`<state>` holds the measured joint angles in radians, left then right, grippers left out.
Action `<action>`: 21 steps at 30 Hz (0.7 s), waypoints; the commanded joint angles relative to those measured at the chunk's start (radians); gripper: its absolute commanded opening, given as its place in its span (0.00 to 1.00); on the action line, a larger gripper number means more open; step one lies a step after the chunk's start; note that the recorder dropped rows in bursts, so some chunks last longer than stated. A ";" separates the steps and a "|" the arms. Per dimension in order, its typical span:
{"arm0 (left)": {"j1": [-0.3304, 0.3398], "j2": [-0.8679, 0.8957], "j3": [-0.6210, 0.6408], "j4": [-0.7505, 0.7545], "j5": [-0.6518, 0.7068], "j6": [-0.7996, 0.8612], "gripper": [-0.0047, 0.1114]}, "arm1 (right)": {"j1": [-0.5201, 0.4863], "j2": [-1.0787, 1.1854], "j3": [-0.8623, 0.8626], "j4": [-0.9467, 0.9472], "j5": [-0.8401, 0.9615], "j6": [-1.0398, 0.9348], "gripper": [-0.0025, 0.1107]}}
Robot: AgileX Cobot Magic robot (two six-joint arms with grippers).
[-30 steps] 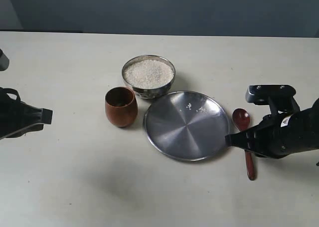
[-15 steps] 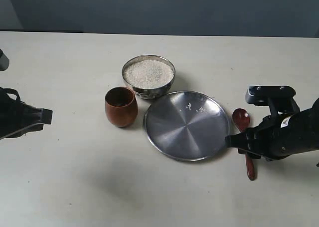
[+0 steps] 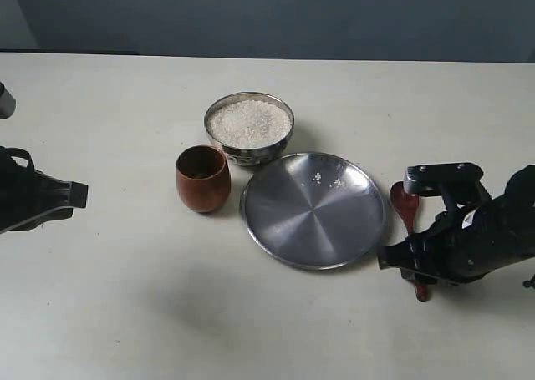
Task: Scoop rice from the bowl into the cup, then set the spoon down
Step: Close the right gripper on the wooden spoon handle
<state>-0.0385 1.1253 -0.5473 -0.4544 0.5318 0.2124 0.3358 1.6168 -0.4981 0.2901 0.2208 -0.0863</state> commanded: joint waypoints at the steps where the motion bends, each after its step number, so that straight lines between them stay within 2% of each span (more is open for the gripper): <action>1: -0.003 0.003 -0.005 0.002 -0.013 0.001 0.04 | 0.004 0.019 0.005 -0.015 -0.009 0.001 0.37; 6: -0.003 0.003 -0.005 0.002 -0.013 0.001 0.04 | 0.004 0.019 0.005 -0.015 -0.009 0.001 0.35; 8: -0.003 0.003 -0.005 0.002 -0.013 0.001 0.04 | 0.004 0.019 0.005 -0.016 -0.007 0.001 0.26; 11: -0.003 0.003 -0.005 0.002 -0.017 0.001 0.04 | 0.004 0.019 0.005 -0.035 -0.007 0.001 0.01; 21: -0.003 0.003 -0.005 0.000 -0.017 0.001 0.04 | 0.002 0.019 0.001 -0.155 -0.045 0.076 0.02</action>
<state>-0.0385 1.1253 -0.5473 -0.4544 0.5213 0.2124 0.3358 1.6307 -0.4981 0.1749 0.1949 -0.0503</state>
